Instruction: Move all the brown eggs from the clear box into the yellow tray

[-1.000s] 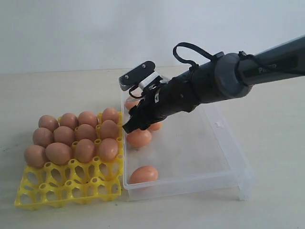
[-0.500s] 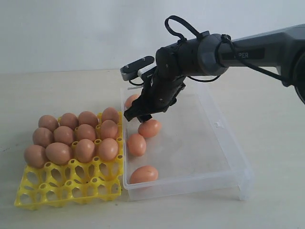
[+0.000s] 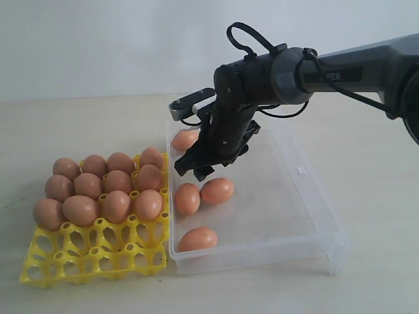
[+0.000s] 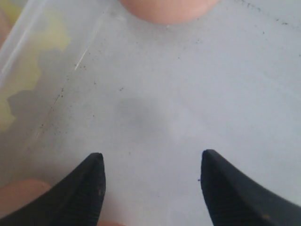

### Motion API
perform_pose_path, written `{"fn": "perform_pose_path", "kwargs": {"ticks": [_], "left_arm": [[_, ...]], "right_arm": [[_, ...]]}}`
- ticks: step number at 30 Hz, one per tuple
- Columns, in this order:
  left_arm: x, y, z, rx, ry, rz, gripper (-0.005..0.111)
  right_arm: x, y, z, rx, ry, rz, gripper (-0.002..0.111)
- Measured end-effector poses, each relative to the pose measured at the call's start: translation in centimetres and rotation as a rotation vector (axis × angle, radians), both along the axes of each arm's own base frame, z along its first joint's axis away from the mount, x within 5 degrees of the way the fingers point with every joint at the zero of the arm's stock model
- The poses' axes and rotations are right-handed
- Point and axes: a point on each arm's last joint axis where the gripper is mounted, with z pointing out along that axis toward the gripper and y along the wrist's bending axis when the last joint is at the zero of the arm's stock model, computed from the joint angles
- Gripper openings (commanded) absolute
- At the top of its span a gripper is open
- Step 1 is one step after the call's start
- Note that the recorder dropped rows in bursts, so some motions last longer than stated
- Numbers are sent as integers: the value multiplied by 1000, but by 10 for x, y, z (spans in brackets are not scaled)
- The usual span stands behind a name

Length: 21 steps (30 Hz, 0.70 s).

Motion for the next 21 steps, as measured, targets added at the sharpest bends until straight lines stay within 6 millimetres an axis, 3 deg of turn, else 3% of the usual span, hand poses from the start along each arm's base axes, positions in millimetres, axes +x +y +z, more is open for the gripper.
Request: {"fn": "perform_pose_path", "kwargs": {"ticks": [5,10,21], "left_arm": [[0,0,0,0,0,0,0],[0,0,0,0,0,0,0],[0,0,0,0,0,0,0]], "right_arm": [[-3,2,3,43,37,-37,58],[-6,5,20,115,49,-67,58],[-17,1,36,83,113,-25,55]]}}
